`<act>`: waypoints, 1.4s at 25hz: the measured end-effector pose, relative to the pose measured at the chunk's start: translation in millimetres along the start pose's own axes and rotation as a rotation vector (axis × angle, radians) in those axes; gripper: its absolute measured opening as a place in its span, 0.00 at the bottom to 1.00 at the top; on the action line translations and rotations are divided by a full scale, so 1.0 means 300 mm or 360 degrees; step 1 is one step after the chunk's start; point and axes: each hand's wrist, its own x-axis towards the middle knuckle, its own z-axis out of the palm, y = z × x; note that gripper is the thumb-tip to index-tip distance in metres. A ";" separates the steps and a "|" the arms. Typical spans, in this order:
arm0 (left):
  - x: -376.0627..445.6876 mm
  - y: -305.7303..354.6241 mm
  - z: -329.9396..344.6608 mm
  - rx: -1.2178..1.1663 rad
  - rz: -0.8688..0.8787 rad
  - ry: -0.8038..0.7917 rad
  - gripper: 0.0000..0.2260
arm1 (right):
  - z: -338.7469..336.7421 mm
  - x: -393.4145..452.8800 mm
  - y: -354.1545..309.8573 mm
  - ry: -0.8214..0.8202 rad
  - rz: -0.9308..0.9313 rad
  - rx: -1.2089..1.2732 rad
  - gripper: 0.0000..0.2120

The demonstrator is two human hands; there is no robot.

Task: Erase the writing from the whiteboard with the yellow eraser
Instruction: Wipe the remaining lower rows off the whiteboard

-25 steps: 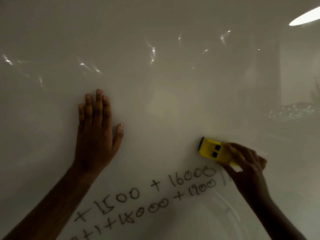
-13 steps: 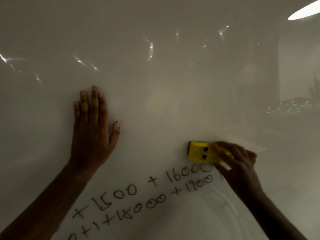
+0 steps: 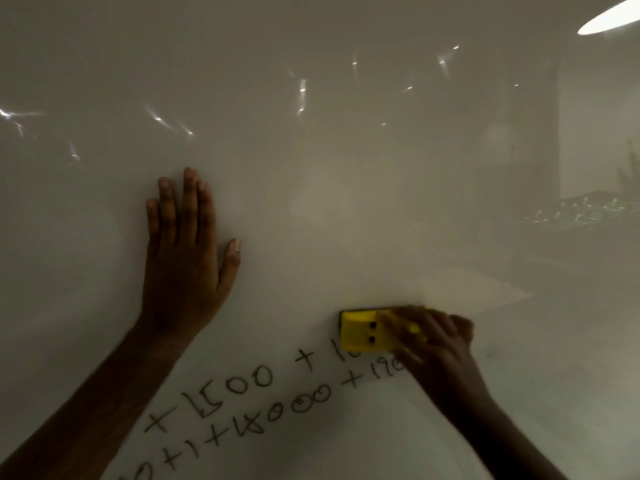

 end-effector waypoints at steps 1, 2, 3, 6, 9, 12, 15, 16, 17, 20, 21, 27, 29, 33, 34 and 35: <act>-0.001 -0.007 -0.003 -0.0005 0.0016 -0.0006 0.35 | 0.022 -0.035 -0.029 -0.0044 -0.0072 0.0010 0.25; -0.001 -0.014 -0.006 -0.0004 0.0033 -0.0012 0.35 | 0.033 -0.071 -0.024 -0.0086 -0.0114 0.0012 0.24; -0.001 -0.025 -0.008 0.0006 0.0050 -0.0018 0.35 | 0.029 -0.093 0.002 -0.0114 -0.0123 0.0007 0.23; -0.002 -0.041 -0.007 0.0017 0.0103 -0.0020 0.35 | -0.028 -0.123 0.122 -0.0079 0.0071 -0.0069 0.23; -0.004 -0.023 0.003 0.0030 0.0084 0.0016 0.34 | -0.082 -0.059 0.182 0.0028 0.0282 -0.0020 0.25; -0.005 -0.017 0.004 0.0019 0.0085 0.0001 0.35 | -0.024 0.001 0.033 0.0032 0.0140 0.0106 0.25; -0.005 -0.037 -0.004 0.0009 0.0123 -0.0018 0.34 | 0.061 -0.082 -0.065 -0.0118 -0.0119 0.0128 0.22; -0.004 -0.050 -0.008 0.0004 0.0154 -0.0020 0.34 | 0.060 -0.109 -0.049 -0.0153 -0.0108 0.0127 0.23; -0.004 -0.061 -0.012 0.0007 0.0187 -0.0026 0.34 | 0.044 -0.119 -0.027 -0.0151 -0.0063 0.0115 0.24; -0.002 -0.084 -0.018 0.0003 0.0262 -0.0063 0.34 | 0.003 -0.069 -0.008 -0.0081 0.0104 0.0052 0.26; -0.003 -0.086 -0.018 0.0005 0.0263 -0.0067 0.34 | 0.004 -0.030 -0.033 -0.0045 0.0143 0.0061 0.26; -0.004 -0.097 -0.023 0.0011 0.0285 -0.0082 0.34 | 0.108 0.022 -0.285 -0.0106 -0.0277 0.0054 0.27; -0.019 -0.125 -0.034 0.0031 0.0326 -0.0094 0.34 | 0.112 -0.048 -0.231 -0.0168 -0.0369 0.0004 0.31; -0.107 -0.212 -0.050 0.0104 0.0211 -0.0089 0.36 | 0.012 -0.024 -0.111 -0.0115 -0.0194 -0.0143 0.26; -0.125 -0.231 -0.056 0.0108 0.0176 -0.0082 0.36 | -0.004 0.023 -0.114 -0.0082 -0.0120 -0.0143 0.25; -0.136 -0.241 -0.057 0.0108 0.0156 -0.0072 0.36 | -0.009 0.077 -0.139 -0.0046 -0.0056 -0.0107 0.24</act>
